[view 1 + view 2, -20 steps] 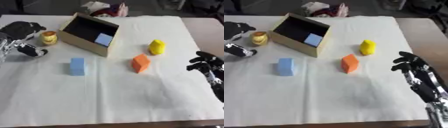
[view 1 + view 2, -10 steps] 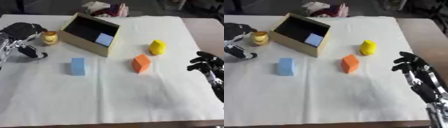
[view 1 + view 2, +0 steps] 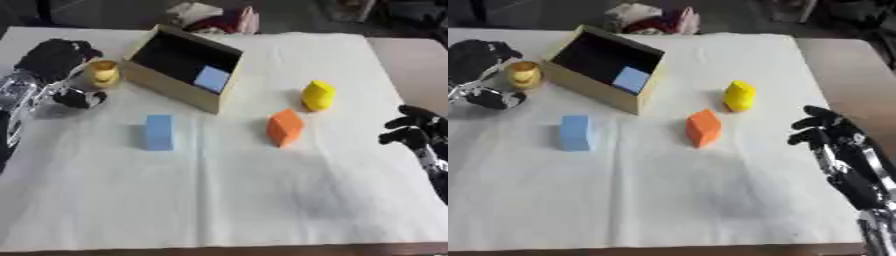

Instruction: Pick up objects on the table and place them in the box.

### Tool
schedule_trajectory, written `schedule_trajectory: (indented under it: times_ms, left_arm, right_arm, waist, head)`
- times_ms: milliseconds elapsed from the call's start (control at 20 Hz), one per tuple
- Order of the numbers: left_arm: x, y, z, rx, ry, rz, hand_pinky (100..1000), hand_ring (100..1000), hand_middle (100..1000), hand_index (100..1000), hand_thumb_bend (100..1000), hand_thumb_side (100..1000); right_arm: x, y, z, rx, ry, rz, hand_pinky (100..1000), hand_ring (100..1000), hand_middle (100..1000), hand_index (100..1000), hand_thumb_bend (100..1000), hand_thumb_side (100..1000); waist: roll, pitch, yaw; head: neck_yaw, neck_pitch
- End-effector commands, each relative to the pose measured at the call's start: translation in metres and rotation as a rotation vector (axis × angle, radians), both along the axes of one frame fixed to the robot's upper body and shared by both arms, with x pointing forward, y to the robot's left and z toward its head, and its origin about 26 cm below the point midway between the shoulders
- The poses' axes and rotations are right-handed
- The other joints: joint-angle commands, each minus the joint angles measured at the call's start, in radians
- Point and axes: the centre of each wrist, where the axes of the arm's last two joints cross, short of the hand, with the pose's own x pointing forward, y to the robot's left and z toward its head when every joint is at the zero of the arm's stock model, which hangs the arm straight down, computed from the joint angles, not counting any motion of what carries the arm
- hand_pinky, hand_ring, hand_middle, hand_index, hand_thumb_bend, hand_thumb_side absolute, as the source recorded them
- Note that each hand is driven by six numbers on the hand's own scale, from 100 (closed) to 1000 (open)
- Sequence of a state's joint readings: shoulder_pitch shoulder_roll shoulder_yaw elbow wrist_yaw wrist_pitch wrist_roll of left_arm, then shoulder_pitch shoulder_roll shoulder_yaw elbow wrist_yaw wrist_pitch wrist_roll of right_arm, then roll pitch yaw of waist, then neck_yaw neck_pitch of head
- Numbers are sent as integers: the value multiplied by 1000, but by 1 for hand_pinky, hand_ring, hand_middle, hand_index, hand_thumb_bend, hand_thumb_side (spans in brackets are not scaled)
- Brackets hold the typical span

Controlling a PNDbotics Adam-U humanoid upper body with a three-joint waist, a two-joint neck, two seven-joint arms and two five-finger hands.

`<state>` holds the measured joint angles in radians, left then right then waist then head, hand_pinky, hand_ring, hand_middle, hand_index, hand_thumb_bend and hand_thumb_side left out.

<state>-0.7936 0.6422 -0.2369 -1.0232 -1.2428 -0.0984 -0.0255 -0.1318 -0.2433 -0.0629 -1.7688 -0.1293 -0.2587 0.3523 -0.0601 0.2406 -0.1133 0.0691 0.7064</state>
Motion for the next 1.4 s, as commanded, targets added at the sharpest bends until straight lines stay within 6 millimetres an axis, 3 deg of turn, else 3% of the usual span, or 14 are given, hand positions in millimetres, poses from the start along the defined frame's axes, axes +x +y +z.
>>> schedule_trajectory:
  times_ms: [50,450,750,950,1400]
  left_arm:
    - [2,3,11,20,-40,8,752,710,709,856,382,393]
    - [3,1,8,59,-31,5,619,556,545,733,287,346]
    - [2,1,11,56,-86,-19,439,379,334,540,137,261]
    - [1,2,14,40,-147,-42,356,303,244,456,100,231]
    - [-9,-3,43,23,-261,-114,327,285,220,434,100,199]
  right_arm:
    - [1,-5,7,-20,-19,5,735,601,657,860,100,470]
    - [1,-5,7,-18,-17,7,735,601,657,860,100,470]
    - [1,-5,7,-17,-16,7,735,601,657,860,100,470]
    - [1,-5,7,-17,-16,6,736,601,657,860,100,470]
    - [1,-6,8,-20,-17,2,736,601,658,860,100,470]
  waist:
    - [2,-13,-4]
    - [0,-12,-5]
    - [1,-13,-3]
    - [2,-13,-2]
    - [8,-16,3]
  head:
    - [3,-14]
    - [5,-12]
    - [4,-13]
    - [1,-14]
    - [-10,-18]
